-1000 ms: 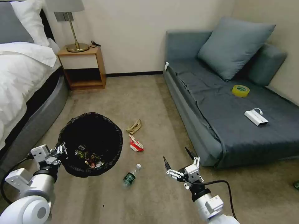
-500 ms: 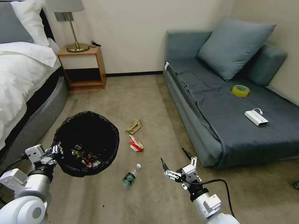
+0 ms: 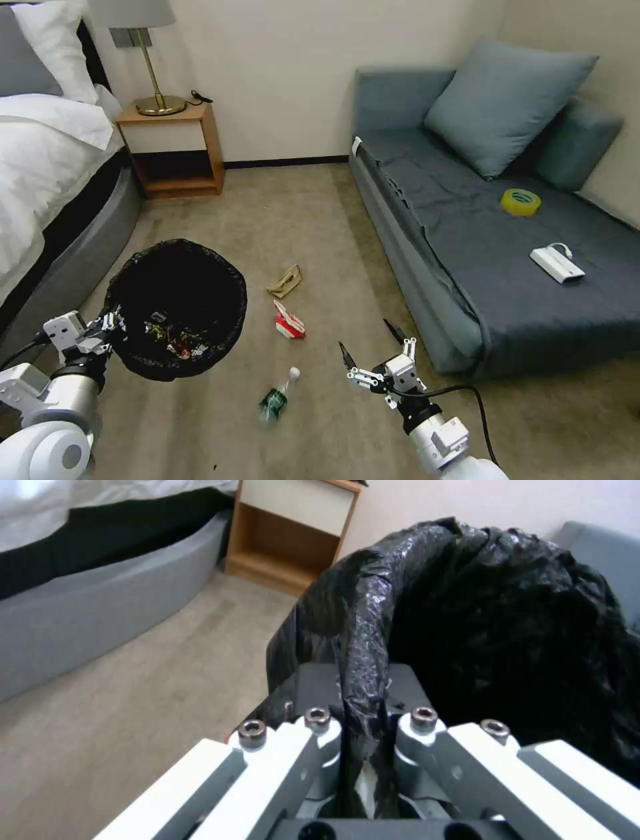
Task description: Pick up the trash bin, then pick up the garbage on the floor and place it into the trash bin.
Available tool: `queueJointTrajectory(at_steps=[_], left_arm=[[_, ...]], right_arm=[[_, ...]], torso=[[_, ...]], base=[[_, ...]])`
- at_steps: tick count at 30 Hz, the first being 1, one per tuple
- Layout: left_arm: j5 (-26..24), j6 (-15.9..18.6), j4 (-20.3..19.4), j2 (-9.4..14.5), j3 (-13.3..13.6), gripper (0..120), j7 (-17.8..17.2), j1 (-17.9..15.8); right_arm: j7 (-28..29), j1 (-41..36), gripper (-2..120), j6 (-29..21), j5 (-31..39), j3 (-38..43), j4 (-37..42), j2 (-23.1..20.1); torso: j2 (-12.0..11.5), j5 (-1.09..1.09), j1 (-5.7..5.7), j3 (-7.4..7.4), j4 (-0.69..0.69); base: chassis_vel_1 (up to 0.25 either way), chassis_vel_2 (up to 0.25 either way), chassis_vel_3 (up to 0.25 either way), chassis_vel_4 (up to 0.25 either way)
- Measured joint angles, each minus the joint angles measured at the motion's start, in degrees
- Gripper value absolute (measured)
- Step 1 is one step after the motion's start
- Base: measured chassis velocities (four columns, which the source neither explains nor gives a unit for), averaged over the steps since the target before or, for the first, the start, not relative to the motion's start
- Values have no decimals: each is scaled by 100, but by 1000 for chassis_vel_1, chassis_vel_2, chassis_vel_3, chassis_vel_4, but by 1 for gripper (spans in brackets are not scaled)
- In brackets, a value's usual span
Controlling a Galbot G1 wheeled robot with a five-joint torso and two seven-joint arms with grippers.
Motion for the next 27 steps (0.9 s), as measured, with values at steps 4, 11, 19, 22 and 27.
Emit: queueJointTrajectory(at_steps=[4,11,19,22,27], left_arm=[[65,-27,-38,60,81,5,38,-65],[118,-23,-25,108,128,5,6,-135],[434,-44,-107,184,358,5,16,-109],[584,-44,-209,138,506,5,41,-70],[842,-7,-376,16,722,5,86,-80]], right_arm=[[-10,91,100,0,45,-95,-85,-53],[-23,231,100,34,96,-284,-239,-159],[15,794,100,74,358,-939,-773,-534],[-1,1140,100,58,568,-1296,-1036,-756],[-69,2195,100,-344,1468,-2370,-1621,-1087]], torso=[[0,1,0,0,-1],[0,-1,0,0,0],[0,1,1,1,0],[0,0,0,0,1],[0,2,0,-1,0]], base=[[-189,203,187,-193],[-181,178,178,-184],[-128,132,140,-130],[-13,13,23,0],[17,-31,-21,14]])
